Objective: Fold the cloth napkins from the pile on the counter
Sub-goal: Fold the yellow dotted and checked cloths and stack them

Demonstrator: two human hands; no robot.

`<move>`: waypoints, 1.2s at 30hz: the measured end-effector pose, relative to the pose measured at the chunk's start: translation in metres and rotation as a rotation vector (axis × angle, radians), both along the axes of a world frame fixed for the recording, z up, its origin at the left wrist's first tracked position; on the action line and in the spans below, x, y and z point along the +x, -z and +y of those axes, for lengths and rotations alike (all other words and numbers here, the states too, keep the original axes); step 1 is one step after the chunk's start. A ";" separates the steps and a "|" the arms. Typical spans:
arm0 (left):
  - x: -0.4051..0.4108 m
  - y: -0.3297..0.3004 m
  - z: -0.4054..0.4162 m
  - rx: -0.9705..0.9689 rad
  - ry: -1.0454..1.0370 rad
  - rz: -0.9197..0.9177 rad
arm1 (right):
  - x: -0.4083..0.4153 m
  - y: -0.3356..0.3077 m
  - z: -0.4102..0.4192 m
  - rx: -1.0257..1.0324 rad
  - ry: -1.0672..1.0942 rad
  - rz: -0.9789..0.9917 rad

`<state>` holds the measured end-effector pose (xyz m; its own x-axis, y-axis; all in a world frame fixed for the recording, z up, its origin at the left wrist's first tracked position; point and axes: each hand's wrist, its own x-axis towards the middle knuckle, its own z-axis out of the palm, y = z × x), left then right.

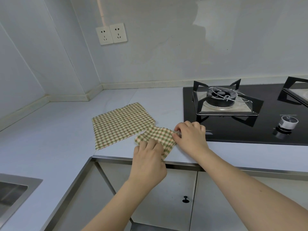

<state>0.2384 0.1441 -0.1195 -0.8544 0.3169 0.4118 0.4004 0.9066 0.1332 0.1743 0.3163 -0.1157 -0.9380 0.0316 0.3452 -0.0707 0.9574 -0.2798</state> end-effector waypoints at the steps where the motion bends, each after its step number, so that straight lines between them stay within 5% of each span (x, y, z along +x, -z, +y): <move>1: 0.002 0.000 -0.004 0.000 0.037 -0.037 | 0.000 0.000 0.000 -0.003 -0.003 0.000; 4: -0.003 -0.011 -0.015 0.219 0.069 -0.183 | 0.000 0.000 0.000 0.005 -0.004 -0.004; 7: -0.032 -0.028 -0.025 0.354 -0.152 -0.126 | 0.003 -0.002 -0.004 0.043 0.019 0.001; 12: -0.071 -0.048 -0.029 0.091 -0.335 -0.493 | 0.007 -0.004 -0.009 0.121 0.007 -0.091; 16: -0.078 -0.056 -0.028 0.299 -0.282 -0.733 | 0.012 -0.013 -0.007 -0.137 -0.048 -0.209; 21: -0.071 -0.054 -0.043 0.765 -0.086 -0.855 | 0.024 -0.032 -0.005 -0.929 -0.197 -0.261; 26: -0.059 -0.061 -0.038 1.059 0.090 -0.954 | 0.035 -0.061 -0.006 -1.393 -0.293 -0.274; 32: -0.058 -0.074 -0.005 1.186 0.018 -0.691 | 0.029 -0.081 -0.009 -1.810 -0.103 -0.379; 36: -0.076 -0.073 0.012 1.133 -0.061 -0.523 | 0.011 -0.065 -0.010 -1.714 0.050 -0.504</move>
